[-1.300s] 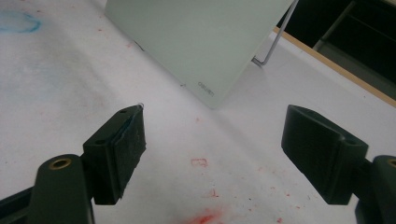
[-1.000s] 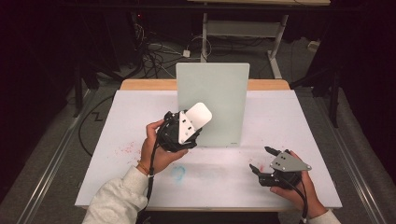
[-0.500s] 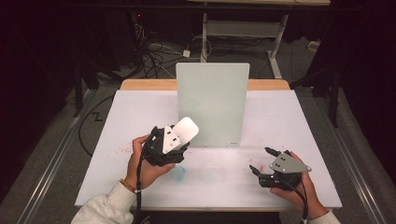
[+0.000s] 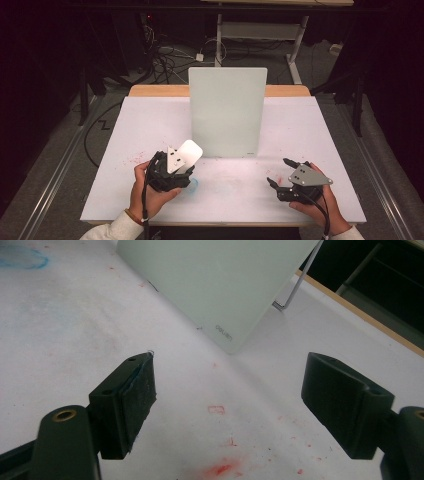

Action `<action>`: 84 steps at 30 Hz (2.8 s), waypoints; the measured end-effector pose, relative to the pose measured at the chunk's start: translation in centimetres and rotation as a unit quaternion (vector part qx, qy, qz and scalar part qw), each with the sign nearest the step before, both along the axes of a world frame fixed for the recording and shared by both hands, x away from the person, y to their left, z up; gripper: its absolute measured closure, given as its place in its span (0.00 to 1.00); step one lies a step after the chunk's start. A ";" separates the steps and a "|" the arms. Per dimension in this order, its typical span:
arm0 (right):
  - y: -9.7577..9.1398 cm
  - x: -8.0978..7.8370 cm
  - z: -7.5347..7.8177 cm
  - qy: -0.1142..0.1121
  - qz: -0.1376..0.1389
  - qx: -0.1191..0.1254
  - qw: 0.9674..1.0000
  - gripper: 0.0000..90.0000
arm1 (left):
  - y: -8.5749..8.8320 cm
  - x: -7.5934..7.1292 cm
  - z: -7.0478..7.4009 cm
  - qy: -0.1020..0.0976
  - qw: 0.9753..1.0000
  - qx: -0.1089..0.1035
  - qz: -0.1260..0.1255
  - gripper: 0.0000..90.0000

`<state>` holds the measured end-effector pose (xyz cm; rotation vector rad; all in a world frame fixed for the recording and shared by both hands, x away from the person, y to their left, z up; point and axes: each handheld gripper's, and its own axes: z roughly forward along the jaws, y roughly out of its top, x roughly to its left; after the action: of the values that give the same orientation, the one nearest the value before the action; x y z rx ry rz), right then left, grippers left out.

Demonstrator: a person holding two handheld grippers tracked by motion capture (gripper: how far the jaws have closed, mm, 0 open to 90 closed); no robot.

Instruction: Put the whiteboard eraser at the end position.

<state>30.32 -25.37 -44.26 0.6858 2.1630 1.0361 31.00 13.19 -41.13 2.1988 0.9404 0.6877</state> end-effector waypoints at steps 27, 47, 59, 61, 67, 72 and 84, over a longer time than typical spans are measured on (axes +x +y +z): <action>0.1 0.1 -0.2 0.007 0.007 -0.007 1.000 0.25 | 2.4 2.4 -3.9 0.149 0.981 -0.060 0.111 0.32; 0.1 0.0 -0.1 0.004 0.006 -0.004 1.000 0.25 | 1.8 2.1 -2.8 0.090 0.990 -0.069 0.083 0.25; 0.1 -0.1 0.1 0.000 -0.002 0.004 1.000 0.25 | 2.0 2.9 -1.5 0.016 0.997 -0.077 0.024 0.23; 0.1 -0.1 0.1 -0.002 -0.002 0.006 1.000 0.25 | 2.0 3.2 -1.6 0.006 0.997 -0.071 0.013 0.22; 0.1 0.0 0.1 -0.003 -0.005 0.008 1.000 0.25 | 2.1 3.7 -1.4 -0.033 0.998 -0.054 -0.018 0.21; 0.1 0.0 0.0 -0.003 -0.006 0.008 1.000 0.24 | 2.6 3.8 -1.1 -0.061 0.995 -0.048 -0.057 0.20; -0.7 -0.3 0.5 -0.013 -0.025 0.025 0.999 0.25 | 3.9 2.1 -0.4 -0.109 0.990 -0.025 -0.091 0.19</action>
<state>30.05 -26.12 -43.71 0.7420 2.0931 1.0700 33.14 17.08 -41.49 2.0848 0.6310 0.7892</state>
